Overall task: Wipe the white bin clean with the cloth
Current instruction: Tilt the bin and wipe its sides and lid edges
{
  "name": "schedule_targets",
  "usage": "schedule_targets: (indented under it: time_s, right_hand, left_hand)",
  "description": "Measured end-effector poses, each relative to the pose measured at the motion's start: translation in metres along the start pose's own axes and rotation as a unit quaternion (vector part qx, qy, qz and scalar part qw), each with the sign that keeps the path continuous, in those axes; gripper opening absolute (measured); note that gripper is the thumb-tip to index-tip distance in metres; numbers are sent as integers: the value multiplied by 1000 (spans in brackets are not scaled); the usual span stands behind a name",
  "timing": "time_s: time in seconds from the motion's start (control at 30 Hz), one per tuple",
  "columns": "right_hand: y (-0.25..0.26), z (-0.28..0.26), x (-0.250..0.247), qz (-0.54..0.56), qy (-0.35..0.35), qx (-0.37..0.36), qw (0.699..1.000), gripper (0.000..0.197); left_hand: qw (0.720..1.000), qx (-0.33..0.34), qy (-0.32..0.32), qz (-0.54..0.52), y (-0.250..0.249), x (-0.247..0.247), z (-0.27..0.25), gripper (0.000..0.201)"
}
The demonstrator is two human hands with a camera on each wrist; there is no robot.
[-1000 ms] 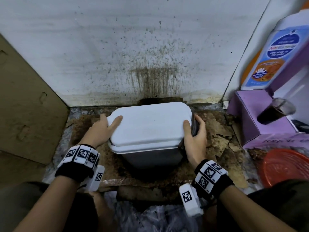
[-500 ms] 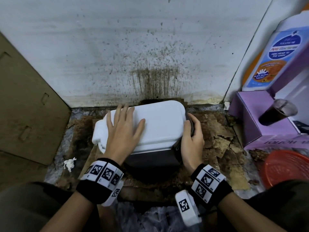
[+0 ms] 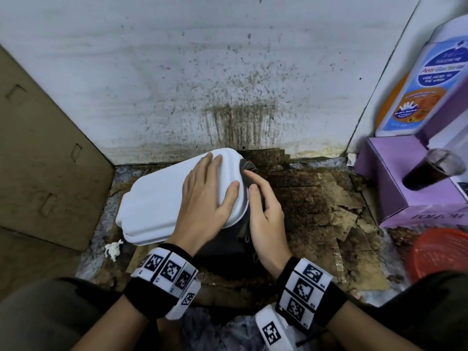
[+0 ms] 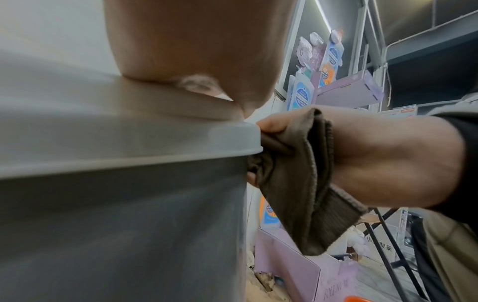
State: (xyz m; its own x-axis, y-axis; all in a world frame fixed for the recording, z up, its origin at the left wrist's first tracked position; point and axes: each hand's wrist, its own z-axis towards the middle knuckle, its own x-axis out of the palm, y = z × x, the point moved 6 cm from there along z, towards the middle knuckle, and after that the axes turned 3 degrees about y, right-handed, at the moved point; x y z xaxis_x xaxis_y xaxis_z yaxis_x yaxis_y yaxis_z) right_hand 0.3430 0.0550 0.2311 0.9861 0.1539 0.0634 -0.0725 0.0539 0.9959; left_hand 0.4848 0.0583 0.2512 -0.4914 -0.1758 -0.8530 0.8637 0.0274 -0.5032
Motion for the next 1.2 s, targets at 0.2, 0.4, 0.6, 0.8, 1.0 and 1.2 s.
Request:
schedule_targets:
  time_s: [0.2, 0.4, 0.6, 0.8, 1.0, 1.2]
  right_hand:
    - [-4, 3, 2, 18, -3, 5, 1000, 32]
    - [-14, 20, -7, 91, -44, 41, 994, 31]
    - [-30, 43, -6, 88, -91, 69, 990, 35]
    - [-36, 36, 36, 15, 12, 23, 1000, 41]
    - [-49, 37, 54, -108, 56, -26, 992, 47]
    - [-52, 40, 61, -143, 60, -34, 987, 49]
  left_hand:
    - [1000, -4, -8, 19, -1, 5, -3, 76]
    - [1000, 8, -8, 14, -3, 5, 0, 79]
    - [1000, 15, -12, -9, 0, -1, -4, 74]
    - [999, -8, -37, -26, 20, -16, 0, 71]
    - [998, -16, -44, -47, 37, -25, 6, 69]
    - [997, -18, -55, -51, 45, -30, 7, 66]
